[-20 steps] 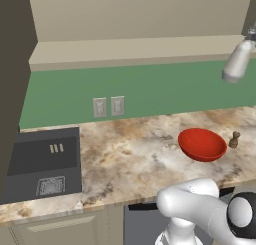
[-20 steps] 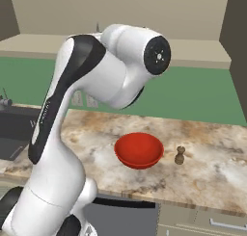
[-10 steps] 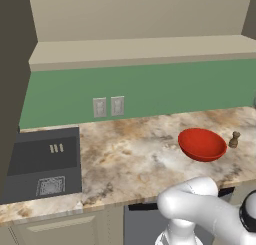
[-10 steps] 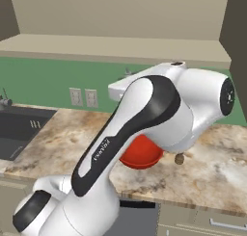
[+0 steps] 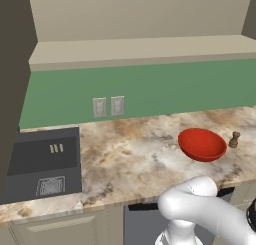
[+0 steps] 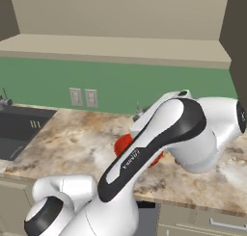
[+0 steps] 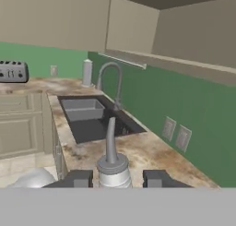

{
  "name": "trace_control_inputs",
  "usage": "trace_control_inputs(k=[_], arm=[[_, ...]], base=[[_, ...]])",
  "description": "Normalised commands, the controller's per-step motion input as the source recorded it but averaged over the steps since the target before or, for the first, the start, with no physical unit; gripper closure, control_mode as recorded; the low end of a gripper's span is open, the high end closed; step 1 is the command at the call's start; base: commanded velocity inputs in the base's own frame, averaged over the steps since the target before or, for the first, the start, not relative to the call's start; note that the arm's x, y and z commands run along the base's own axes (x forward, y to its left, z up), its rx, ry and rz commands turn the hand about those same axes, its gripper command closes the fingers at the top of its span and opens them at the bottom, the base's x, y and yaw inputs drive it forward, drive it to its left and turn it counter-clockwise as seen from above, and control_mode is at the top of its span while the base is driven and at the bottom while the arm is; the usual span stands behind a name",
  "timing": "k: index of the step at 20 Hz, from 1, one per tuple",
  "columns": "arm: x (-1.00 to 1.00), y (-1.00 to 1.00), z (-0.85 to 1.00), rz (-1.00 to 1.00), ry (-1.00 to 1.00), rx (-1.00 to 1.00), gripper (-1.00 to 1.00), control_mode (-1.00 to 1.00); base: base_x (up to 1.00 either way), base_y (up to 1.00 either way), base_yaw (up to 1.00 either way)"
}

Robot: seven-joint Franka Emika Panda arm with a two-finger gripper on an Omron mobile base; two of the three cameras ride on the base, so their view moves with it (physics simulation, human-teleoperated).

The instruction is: Retrieve the bottle and the shaker from the cabinet and place them next to the mixing bowl on the counter. Then add garlic from the fridge to the mixing bowl.

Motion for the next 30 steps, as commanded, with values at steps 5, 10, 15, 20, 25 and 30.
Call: trace_control_inputs(k=[5,10,15,20,25,30], arm=[[0.0,-0.01,-0.83,-0.07,0.01,0.14,1.0,-1.0],[0.12,-0.31,-0.55,-0.07,0.0,0.19,1.0,-1.0],[0.29,-0.12,-0.54,-0.01,0.0,-0.01,1.0,-1.0],[0.45,-0.02,-0.3,-0.04,0.0,-0.08,1.0,-1.0],[0.36,-0.22,-0.22,-0.03,0.0,-0.06,1.0,-1.0],[0.22,-0.32,-0.23,-0.01,0.0,-0.01,1.0,-1.0]], base=[[0.0,0.0,0.0],[0.0,0.0,0.0],[0.0,0.0,0.0],[0.0,0.0,0.0],[0.0,0.0,0.0],[0.0,0.0,0.0]])
